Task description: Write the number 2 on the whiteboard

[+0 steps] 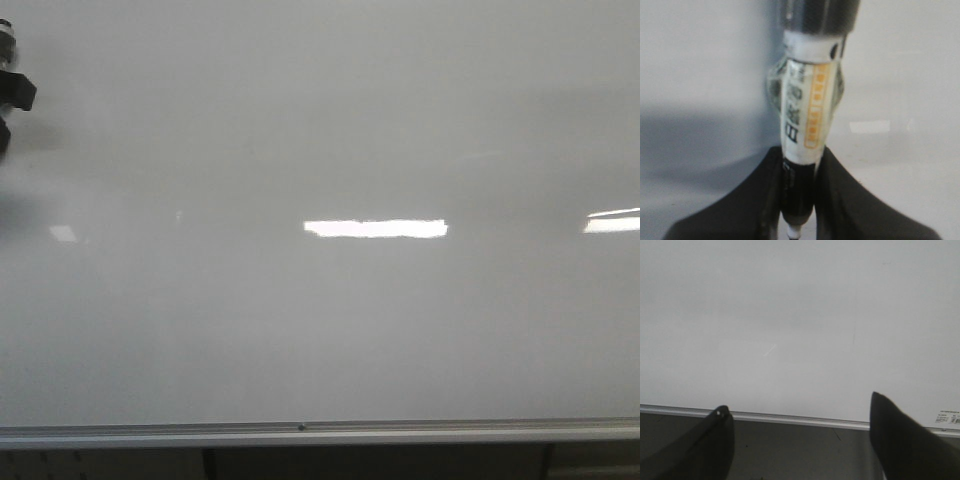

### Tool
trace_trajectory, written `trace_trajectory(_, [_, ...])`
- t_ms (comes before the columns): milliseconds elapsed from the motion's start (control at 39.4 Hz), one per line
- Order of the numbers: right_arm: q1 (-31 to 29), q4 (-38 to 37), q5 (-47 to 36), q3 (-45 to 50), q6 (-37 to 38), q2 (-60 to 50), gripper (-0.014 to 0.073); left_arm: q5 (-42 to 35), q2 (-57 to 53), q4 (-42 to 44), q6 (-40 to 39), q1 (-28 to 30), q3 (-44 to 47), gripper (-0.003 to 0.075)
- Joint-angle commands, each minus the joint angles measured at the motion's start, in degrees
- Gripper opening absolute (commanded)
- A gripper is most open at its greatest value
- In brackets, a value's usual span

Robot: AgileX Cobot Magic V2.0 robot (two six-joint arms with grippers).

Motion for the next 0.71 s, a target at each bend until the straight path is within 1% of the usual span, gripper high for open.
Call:
trace_trajectory(0, [-0.23,-0.16,-4.02,-2.03,-0.18,0.12,0.0580,-1.29,-3.08,0.13,0.08,-0.54,-2.41,0.0069])
trace_trajectory(76, [-0.23,0.89,-3.53,-2.42,-0.18,0.12,0.0580,3.97,-5.00,0.41,1.09,-0.54,-3.63,0.0069])
trace_trajectory(127, [-0.23,2.08,-1.96,-3.29,-0.18,0.12,0.0580,9.19,-6.56,0.41,4.45,-0.92,-4.86,0.0069])
trace_trajectory(229, [-0.23,4.17,3.75,-6.65,-0.37,1.53,0.0580,21.46,-9.80,0.41,10.76,-2.67,-8.06,0.0069])
trace_trajectory(330, [-0.19,6.42,9.85,-10.80,-3.69,3.66,0.0580,29.82,-12.41,0.31,16.80,-5.67,-10.57,0.0069])
trace_trajectory(483, [-0.19,12.06,16.03,-16.47,-14.00,6.70,0.0580,39.40,-15.05,-1.11,24.73,-11.21,-13.26,0.0063])
trace_trajectory(584, [0.10,18.39,22.28,-20.53,-23.24,8.93,0.0580,44.54,-15.93,-3.45,28.13,-15.52,-14.99,0.0063])
trace_trajectory(686, [1.28,24.20,26.12,-24.10,-31.22,11.34,0.0580,49.25,-15.93,-6.03,31.39,-19.71,-16.74,0.0063])
